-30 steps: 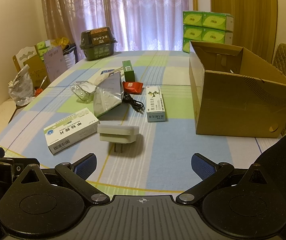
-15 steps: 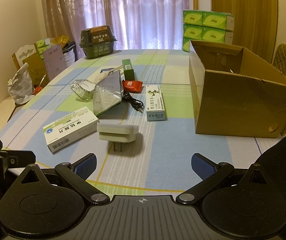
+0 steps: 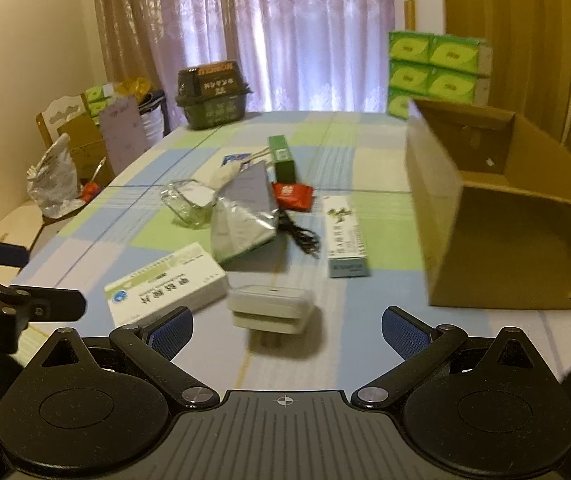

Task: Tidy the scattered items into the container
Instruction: 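Grasp the white Mecobalamin medicine box with left tool while right grasps white plug adapter, then carry the medicine box and plug adapter over the cardboard box with both tools, then open left tool to drop the medicine box while right drops the plug into the box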

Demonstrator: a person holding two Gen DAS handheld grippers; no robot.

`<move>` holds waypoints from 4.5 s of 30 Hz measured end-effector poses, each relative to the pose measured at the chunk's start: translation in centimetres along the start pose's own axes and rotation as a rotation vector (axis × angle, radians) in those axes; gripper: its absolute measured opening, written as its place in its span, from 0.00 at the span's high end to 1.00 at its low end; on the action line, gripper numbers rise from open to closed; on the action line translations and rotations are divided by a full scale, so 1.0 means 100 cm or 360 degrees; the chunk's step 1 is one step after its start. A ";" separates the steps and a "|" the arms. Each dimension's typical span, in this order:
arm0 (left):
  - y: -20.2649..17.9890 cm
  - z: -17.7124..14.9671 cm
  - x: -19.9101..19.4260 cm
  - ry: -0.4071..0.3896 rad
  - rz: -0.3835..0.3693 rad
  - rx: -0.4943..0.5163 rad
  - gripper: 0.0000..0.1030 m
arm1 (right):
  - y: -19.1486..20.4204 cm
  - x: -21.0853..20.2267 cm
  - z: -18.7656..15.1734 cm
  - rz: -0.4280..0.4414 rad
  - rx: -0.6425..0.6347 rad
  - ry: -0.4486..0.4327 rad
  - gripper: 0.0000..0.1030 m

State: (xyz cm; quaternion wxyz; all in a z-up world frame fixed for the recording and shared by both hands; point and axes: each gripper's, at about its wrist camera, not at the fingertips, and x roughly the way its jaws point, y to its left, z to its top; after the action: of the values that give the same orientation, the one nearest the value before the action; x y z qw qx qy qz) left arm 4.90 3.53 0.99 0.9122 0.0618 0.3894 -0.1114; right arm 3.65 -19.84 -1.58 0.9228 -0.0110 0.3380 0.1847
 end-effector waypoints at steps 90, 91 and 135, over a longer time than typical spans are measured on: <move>-0.026 0.078 0.061 0.0076 -0.0356 0.0373 0.35 | -0.023 0.020 0.033 -0.0183 0.0033 -0.0167 0.35; -0.031 0.083 0.056 0.0054 -0.0362 0.0378 0.35 | -0.026 0.013 0.037 -0.0197 0.0043 -0.0191 0.35; -0.249 0.229 0.170 0.0004 -0.0663 0.0314 0.37 | -0.264 0.000 0.110 -0.0528 0.0226 -0.0128 0.35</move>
State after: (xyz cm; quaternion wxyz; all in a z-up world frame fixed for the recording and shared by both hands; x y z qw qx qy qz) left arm 26.06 -27.80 3.81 0.8586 0.0691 0.3821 -0.3348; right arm 19.63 -42.80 4.10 0.9518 0.0058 0.3067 0.0059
